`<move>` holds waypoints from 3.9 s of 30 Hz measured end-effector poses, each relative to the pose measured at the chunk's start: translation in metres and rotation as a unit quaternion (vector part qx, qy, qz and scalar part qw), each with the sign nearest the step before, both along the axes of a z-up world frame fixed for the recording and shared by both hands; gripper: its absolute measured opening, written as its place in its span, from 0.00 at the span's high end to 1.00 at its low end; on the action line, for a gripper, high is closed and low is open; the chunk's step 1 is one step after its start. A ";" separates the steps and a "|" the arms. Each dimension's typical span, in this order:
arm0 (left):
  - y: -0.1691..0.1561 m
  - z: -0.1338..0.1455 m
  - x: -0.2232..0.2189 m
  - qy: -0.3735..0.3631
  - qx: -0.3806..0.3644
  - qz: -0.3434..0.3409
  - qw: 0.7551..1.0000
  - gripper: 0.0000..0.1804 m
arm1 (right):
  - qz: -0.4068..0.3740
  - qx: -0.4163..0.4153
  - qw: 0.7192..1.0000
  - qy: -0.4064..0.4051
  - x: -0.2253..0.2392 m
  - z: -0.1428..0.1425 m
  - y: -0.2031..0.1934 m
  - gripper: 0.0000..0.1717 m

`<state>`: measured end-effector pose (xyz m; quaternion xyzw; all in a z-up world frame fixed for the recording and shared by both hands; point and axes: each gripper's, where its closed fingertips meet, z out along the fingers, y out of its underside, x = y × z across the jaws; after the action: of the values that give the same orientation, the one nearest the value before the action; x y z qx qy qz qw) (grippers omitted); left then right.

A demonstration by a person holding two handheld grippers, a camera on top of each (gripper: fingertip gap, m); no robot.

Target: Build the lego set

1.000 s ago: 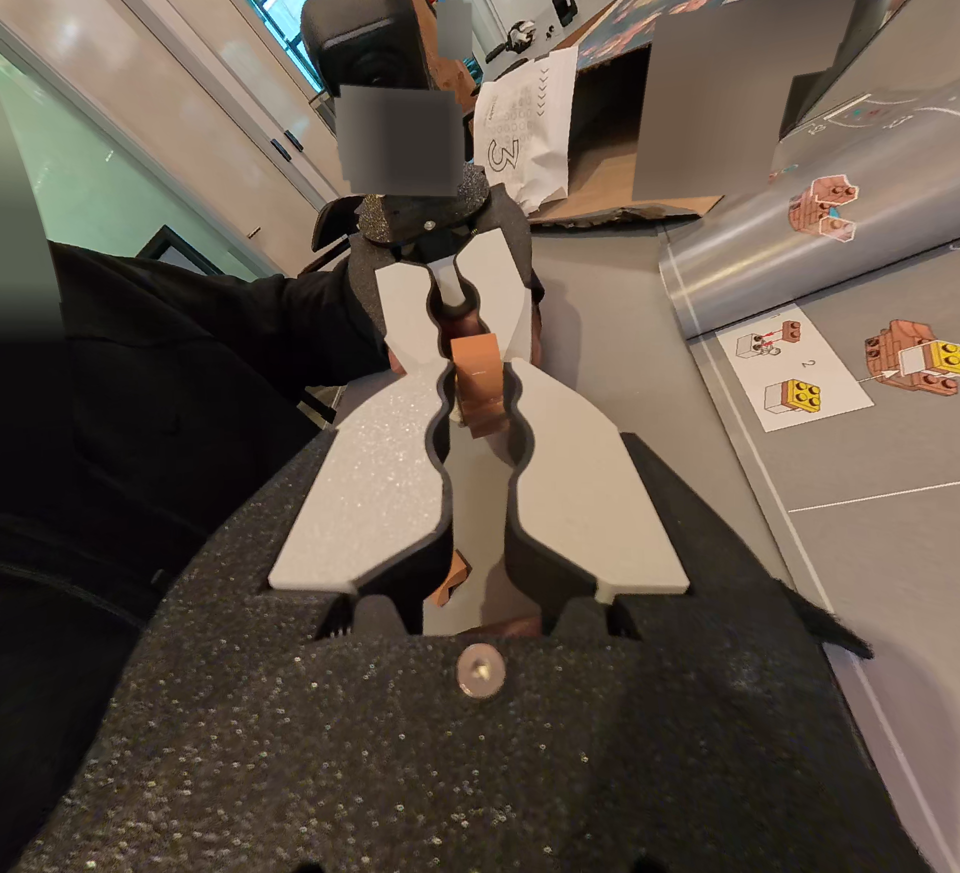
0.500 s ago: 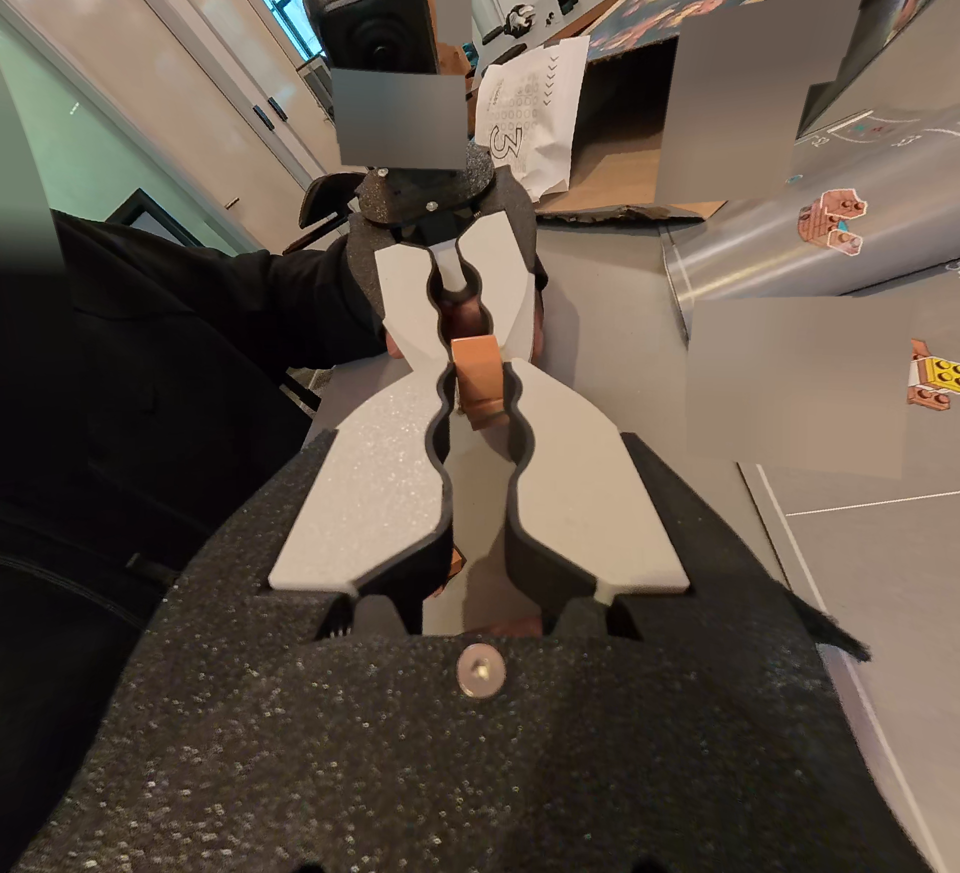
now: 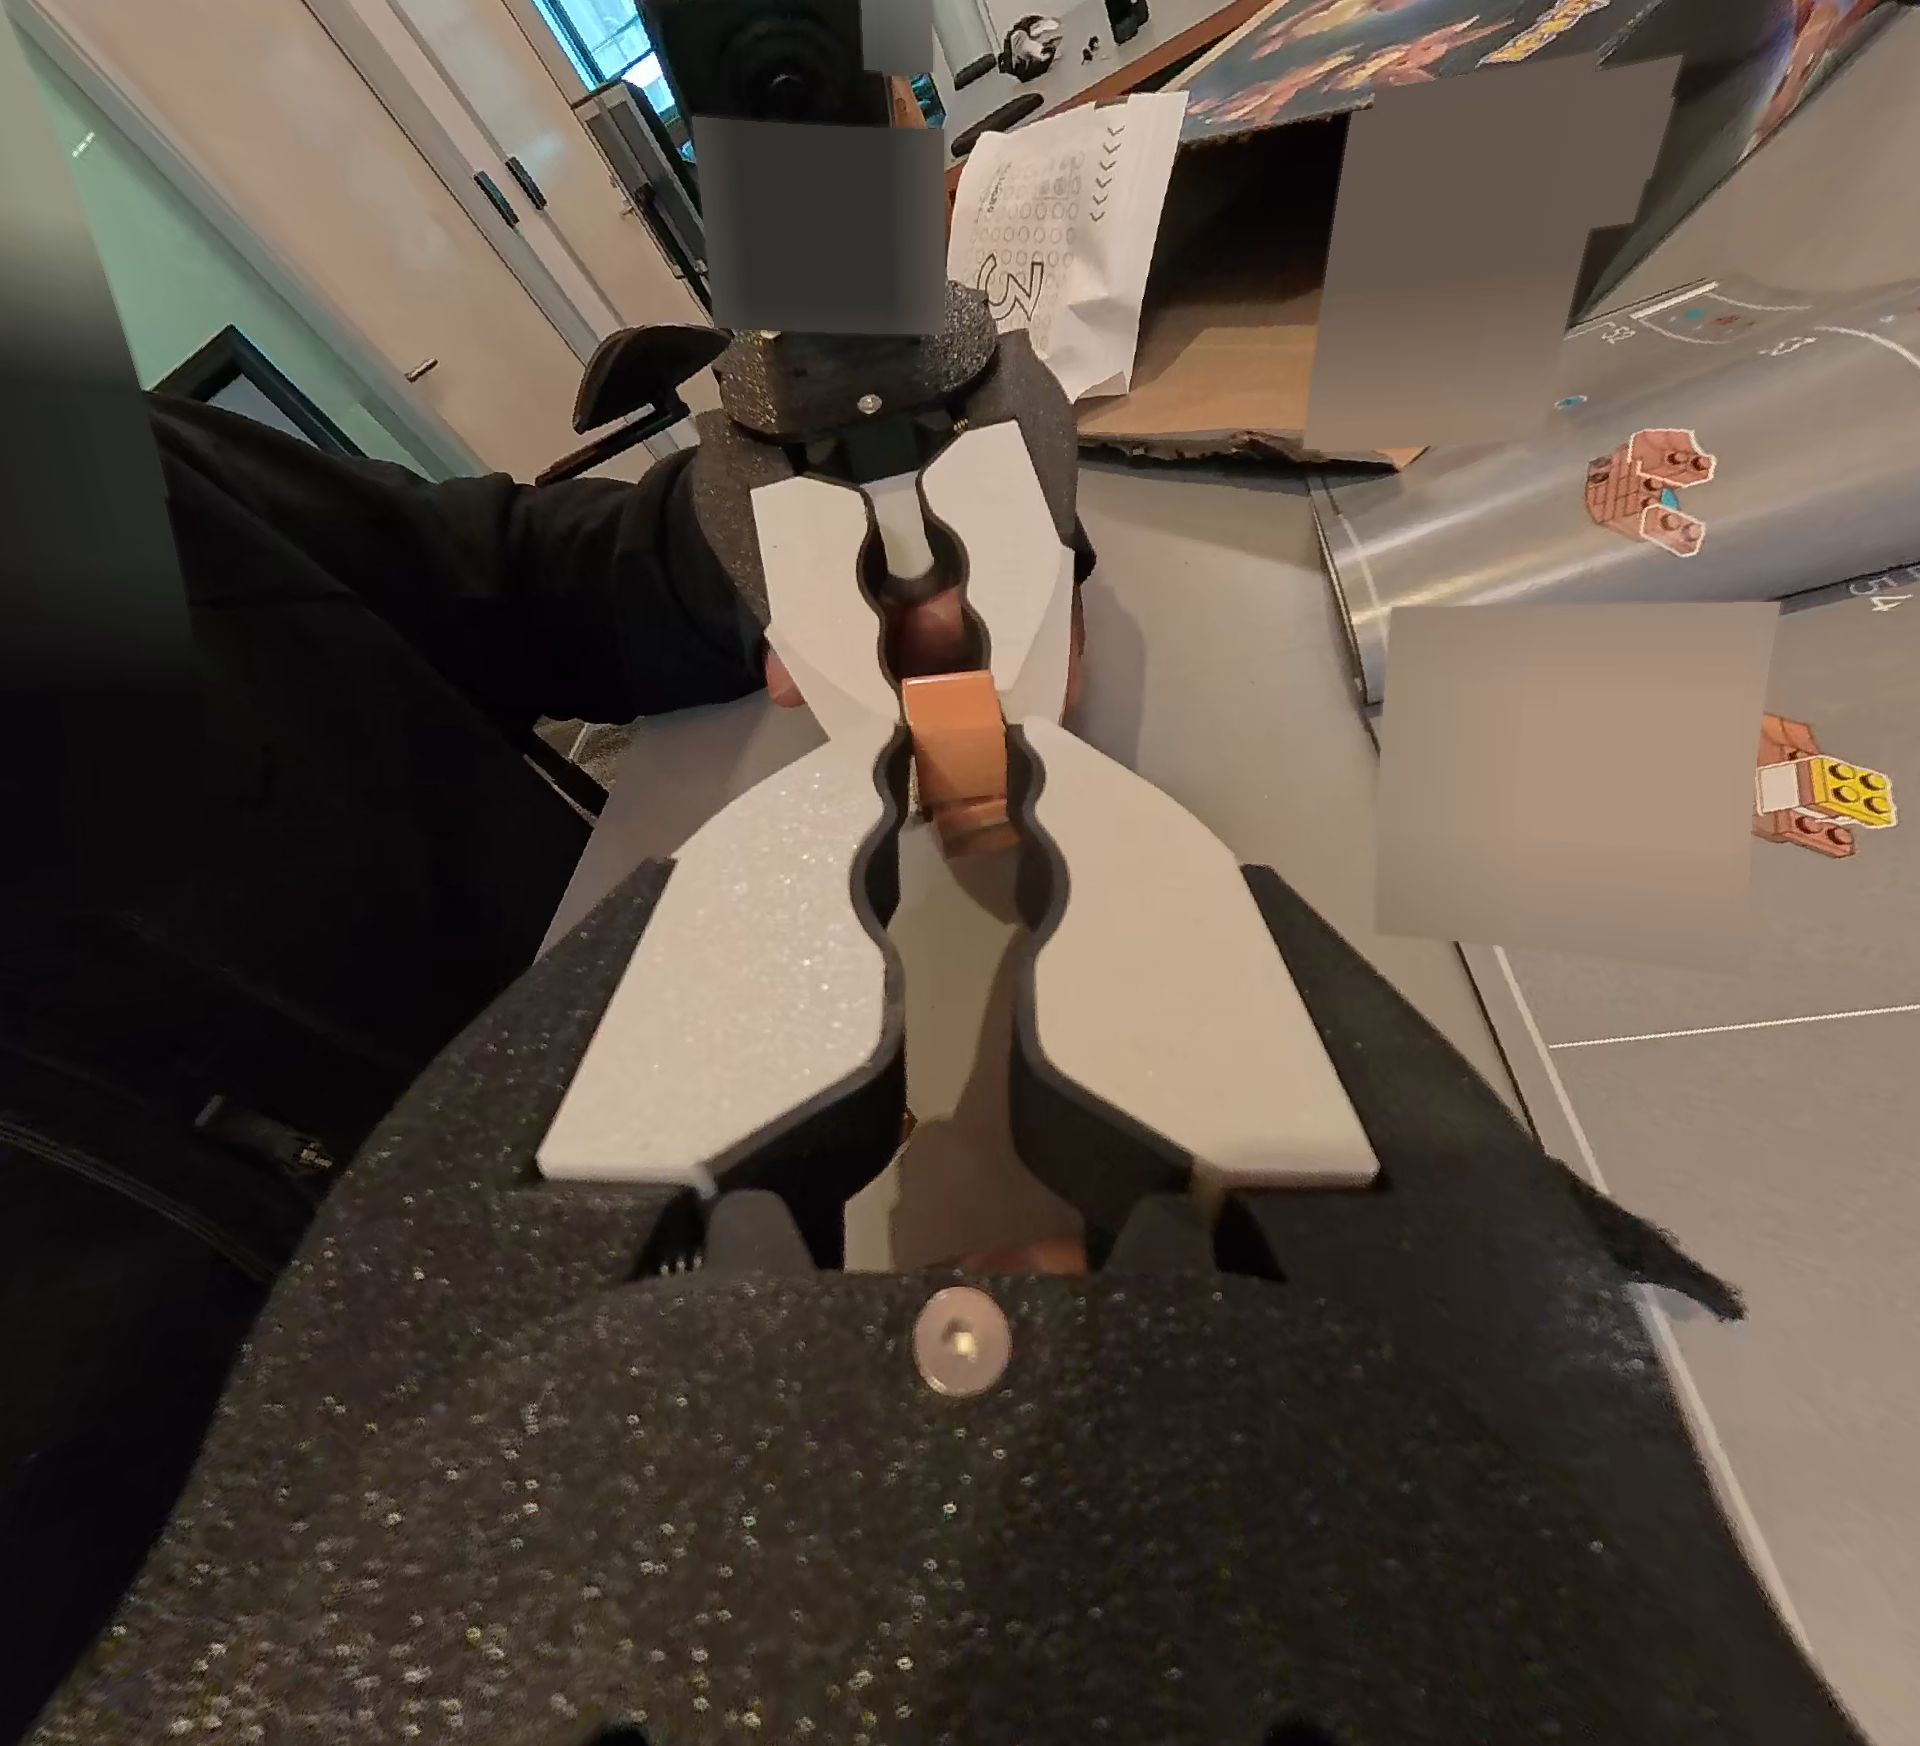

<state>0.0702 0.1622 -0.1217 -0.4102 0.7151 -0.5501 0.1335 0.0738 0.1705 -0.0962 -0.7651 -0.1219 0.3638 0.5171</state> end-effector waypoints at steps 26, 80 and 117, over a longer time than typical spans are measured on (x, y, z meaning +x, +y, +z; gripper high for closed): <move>0.004 0.017 -0.001 -0.004 -0.078 -0.003 0.997 0.91 | -0.008 -0.048 0.962 0.267 0.008 0.028 0.005 0.90; -0.001 0.015 -0.004 -0.068 0.022 -0.019 0.997 0.91 | 0.002 0.079 0.993 -0.091 -0.006 0.014 -0.006 0.87; -0.007 0.017 -0.013 -0.015 -0.051 -0.051 0.997 0.91 | 0.009 0.331 0.756 -0.565 0.001 0.002 -0.012 0.69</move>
<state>0.0575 0.1556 -0.1048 -0.3714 0.7036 -0.5983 0.0948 0.0746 0.1581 -0.0943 -0.6114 -0.5117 -0.1931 0.5719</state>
